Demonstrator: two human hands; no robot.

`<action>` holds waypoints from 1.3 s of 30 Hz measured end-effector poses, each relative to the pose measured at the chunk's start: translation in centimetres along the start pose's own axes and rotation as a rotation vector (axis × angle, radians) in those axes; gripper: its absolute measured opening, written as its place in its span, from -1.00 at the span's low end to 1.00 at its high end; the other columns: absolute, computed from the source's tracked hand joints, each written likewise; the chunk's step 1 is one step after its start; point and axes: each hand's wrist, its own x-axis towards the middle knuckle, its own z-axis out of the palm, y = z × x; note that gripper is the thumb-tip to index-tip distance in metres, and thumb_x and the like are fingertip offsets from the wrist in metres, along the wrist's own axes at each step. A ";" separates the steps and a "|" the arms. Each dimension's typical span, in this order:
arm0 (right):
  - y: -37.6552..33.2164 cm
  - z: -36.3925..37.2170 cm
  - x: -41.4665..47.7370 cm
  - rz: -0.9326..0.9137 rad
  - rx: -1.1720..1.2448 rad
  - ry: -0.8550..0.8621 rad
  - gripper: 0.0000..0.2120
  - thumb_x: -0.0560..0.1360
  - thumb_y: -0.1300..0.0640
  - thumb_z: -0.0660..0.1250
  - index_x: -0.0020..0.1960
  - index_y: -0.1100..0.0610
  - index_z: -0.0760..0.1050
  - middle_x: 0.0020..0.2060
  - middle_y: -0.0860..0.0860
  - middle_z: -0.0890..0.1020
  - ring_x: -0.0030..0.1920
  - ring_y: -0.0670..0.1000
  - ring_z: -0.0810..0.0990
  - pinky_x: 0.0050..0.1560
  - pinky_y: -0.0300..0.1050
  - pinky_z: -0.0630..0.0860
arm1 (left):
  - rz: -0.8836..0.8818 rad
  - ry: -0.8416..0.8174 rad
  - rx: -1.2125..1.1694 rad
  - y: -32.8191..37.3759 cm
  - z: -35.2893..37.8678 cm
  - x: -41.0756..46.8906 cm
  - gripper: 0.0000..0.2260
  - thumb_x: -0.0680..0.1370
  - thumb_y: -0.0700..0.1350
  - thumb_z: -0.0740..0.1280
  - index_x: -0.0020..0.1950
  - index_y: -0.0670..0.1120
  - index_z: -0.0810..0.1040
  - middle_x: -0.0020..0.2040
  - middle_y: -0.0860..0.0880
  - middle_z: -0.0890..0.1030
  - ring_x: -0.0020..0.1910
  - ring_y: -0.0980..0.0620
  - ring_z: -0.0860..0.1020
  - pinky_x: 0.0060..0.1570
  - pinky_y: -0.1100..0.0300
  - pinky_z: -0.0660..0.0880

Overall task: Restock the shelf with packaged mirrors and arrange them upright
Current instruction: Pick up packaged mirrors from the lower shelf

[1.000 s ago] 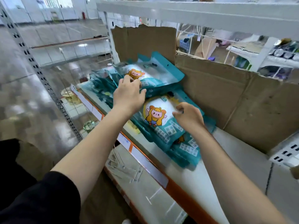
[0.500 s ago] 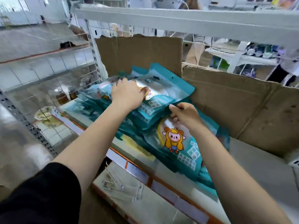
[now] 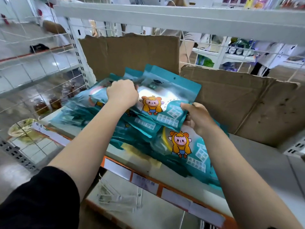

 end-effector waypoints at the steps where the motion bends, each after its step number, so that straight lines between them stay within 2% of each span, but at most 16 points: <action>1: 0.0 -0.2 -0.1 0.012 0.021 0.012 -0.95 0.56 0.23 0.21 -0.08 0.15 0.41 -0.20 0.08 0.62 -0.23 0.00 0.62 -0.24 -0.11 0.56 | 0.006 -0.008 -0.007 0.1 0.1 0.1 -0.76 0.59 -0.12 0.12 0.13 -0.21 0.47 0.16 -0.25 0.50 0.17 -0.23 0.43 0.02 -0.03 0.40; 4: 0.4 -0.7 -0.7 0.030 0.071 0.070 -0.92 0.55 0.28 0.18 -0.11 0.17 0.36 -0.21 0.10 0.57 -0.22 0.03 0.60 -0.22 -0.10 0.54 | 0.013 -0.102 -0.046 -0.3 0.8 0.4 -0.71 0.56 -0.17 0.17 0.27 -0.15 0.43 0.28 -0.27 0.39 0.30 -0.27 0.31 0.20 -0.09 0.35; 8: 1.2 -1.6 -1.2 0.042 0.111 0.151 -0.92 0.53 0.30 0.20 -0.08 0.19 0.29 -0.16 0.14 0.51 -0.14 0.06 0.56 -0.11 -0.01 0.50 | 0.014 -0.193 -0.059 -1.1 2.3 1.6 -0.58 0.53 0.02 0.23 0.33 -0.14 0.34 0.27 -0.25 0.46 0.24 -0.29 0.41 0.15 -0.09 0.43; 12: 1.1 -2.3 -1.5 0.059 0.046 0.116 -0.77 0.49 0.26 0.31 0.11 0.19 0.35 -0.05 0.15 0.59 -0.10 0.08 0.62 -0.06 0.02 0.56 | -0.053 -0.196 -0.042 -1.2 1.8 2.0 -0.36 0.46 0.25 0.27 0.37 -0.16 0.31 0.32 -0.29 0.36 0.30 -0.30 0.32 0.21 -0.10 0.33; 17: 1.7 -2.9 -1.6 0.037 0.000 0.128 -0.79 0.45 0.23 0.39 -0.01 0.07 0.40 0.04 0.14 0.61 0.03 0.10 0.62 0.03 0.04 0.58 | -0.037 -0.256 -0.109 -1.2 1.5 2.5 -0.35 0.38 0.30 0.34 0.23 -0.17 0.42 0.20 -0.25 0.47 0.15 -0.23 0.44 -0.01 0.02 0.39; 20: 1.8 -2.9 -1.6 0.015 -0.023 0.154 -0.71 0.45 0.22 0.38 0.13 0.11 0.39 0.02 0.06 0.60 0.00 0.01 0.59 -0.13 -0.12 0.51 | -0.028 -0.227 -0.144 -0.8 1.5 2.2 -0.37 0.34 0.30 0.36 0.16 -0.18 0.44 0.19 -0.26 0.49 0.18 -0.25 0.42 0.06 -0.04 0.40; 22: 1.8 -2.6 -1.7 0.023 -0.028 0.158 -0.71 0.46 0.22 0.38 0.13 0.11 0.38 -0.02 0.03 0.60 -0.05 -0.02 0.58 -0.15 -0.14 0.50 | -0.037 -0.204 -0.176 -0.7 1.4 1.7 -0.36 0.31 0.30 0.36 0.12 -0.20 0.47 0.15 -0.26 0.52 0.22 -0.25 0.38 0.12 -0.08 0.37; 25: 2.0 -2.1 -1.4 0.046 -0.044 0.146 -0.69 0.45 0.19 0.39 0.15 0.09 0.39 0.04 0.03 0.60 0.02 0.01 0.58 0.00 -0.03 0.52 | -0.061 -0.126 -0.259 -0.7 0.7 1.0 -0.37 0.37 0.19 0.40 0.21 -0.24 0.39 0.17 -0.23 0.49 0.22 -0.23 0.38 0.10 -0.07 0.41; 27: 1.9 -1.8 -1.4 0.043 -0.041 0.138 -0.70 0.47 0.19 0.37 0.15 0.09 0.37 0.06 0.01 0.58 0.02 -0.02 0.54 -0.03 -0.09 0.43 | -0.060 -0.077 -0.366 -0.4 -0.3 0.6 -0.52 0.45 0.00 0.39 0.21 -0.26 0.33 0.06 -0.16 0.46 0.08 -0.19 0.43 -0.09 0.02 0.42; 29: 2.0 -2.0 -1.3 0.032 -0.030 0.139 -0.70 0.48 0.20 0.36 0.16 0.08 0.35 0.08 0.00 0.55 0.05 -0.01 0.49 0.03 -0.08 0.33 | -0.058 -0.035 -0.505 -0.4 -1.0 0.7 -0.82 0.47 -0.20 0.28 0.00 -0.22 0.35 -0.20 -0.07 0.40 -0.18 -0.09 0.38 -0.34 0.14 0.31; 30: 2.1 -2.0 -1.3 0.022 -0.024 0.141 -0.69 0.48 0.20 0.35 0.18 0.08 0.34 0.07 -0.03 0.54 0.04 -0.02 0.48 0.05 -0.09 0.31 | -0.057 -0.024 -0.563 -0.5 -1.1 0.7 -0.90 0.45 -0.24 0.24 -0.10 -0.19 0.33 -0.29 -0.04 0.34 -0.29 -0.04 0.33 -0.41 0.16 0.23; 32: 2.1 -2.1 -1.4 0.012 -0.009 0.143 -0.70 0.49 0.21 0.34 0.17 0.08 0.34 -0.03 -0.06 0.54 -0.07 -0.08 0.48 0.01 -0.16 0.36 | -0.067 -0.028 -0.683 -0.6 -1.3 0.4 -0.92 0.43 -0.24 0.24 -0.19 -0.15 0.33 -0.35 -0.01 0.31 -0.39 0.03 0.26 -0.43 0.18 0.17; 34: 1.9 -2.0 -1.6 0.011 0.010 0.144 -0.72 0.48 0.22 0.34 0.16 0.09 0.39 -0.08 -0.05 0.57 -0.15 -0.11 0.50 -0.23 -0.20 0.39 | -0.095 -0.049 -0.815 -0.7 -1.5 -0.2 -0.89 0.41 -0.28 0.23 -0.21 -0.10 0.34 -0.35 0.00 0.30 -0.39 0.04 0.25 -0.40 0.19 0.17; 35: 1.7 -2.0 -1.7 0.005 0.017 0.144 -0.72 0.47 0.23 0.34 0.16 0.10 0.41 -0.09 -0.03 0.58 -0.16 -0.10 0.52 -0.29 -0.20 0.38 | -0.100 -0.071 -0.875 -0.8 -1.6 -0.4 -0.84 0.40 -0.32 0.21 -0.24 -0.08 0.30 -0.36 -0.01 0.26 -0.40 0.03 0.22 -0.38 0.18 0.15; 37: 1.1 -2.2 -1.9 -0.024 0.028 0.159 -0.73 0.46 0.24 0.34 0.14 0.12 0.45 -0.09 0.01 0.60 -0.13 -0.03 0.56 -0.24 -0.16 0.44 | -0.108 -0.153 -0.980 -1.0 -1.9 -1.0 -0.80 0.34 -0.37 0.18 -0.24 -0.08 0.28 -0.36 -0.05 0.19 -0.42 0.02 0.14 -0.38 0.17 0.09; 39: 1.0 -2.8 -2.1 -0.046 0.051 0.168 -0.80 0.45 0.25 0.33 0.06 0.12 0.47 -0.11 0.05 0.59 -0.10 0.05 0.56 -0.12 -0.11 0.46 | -0.152 -0.243 -1.067 -1.4 -1.9 -2.0 -0.79 0.27 -0.38 0.19 -0.26 -0.09 0.28 -0.36 -0.07 0.21 -0.41 0.02 0.19 -0.38 0.17 0.15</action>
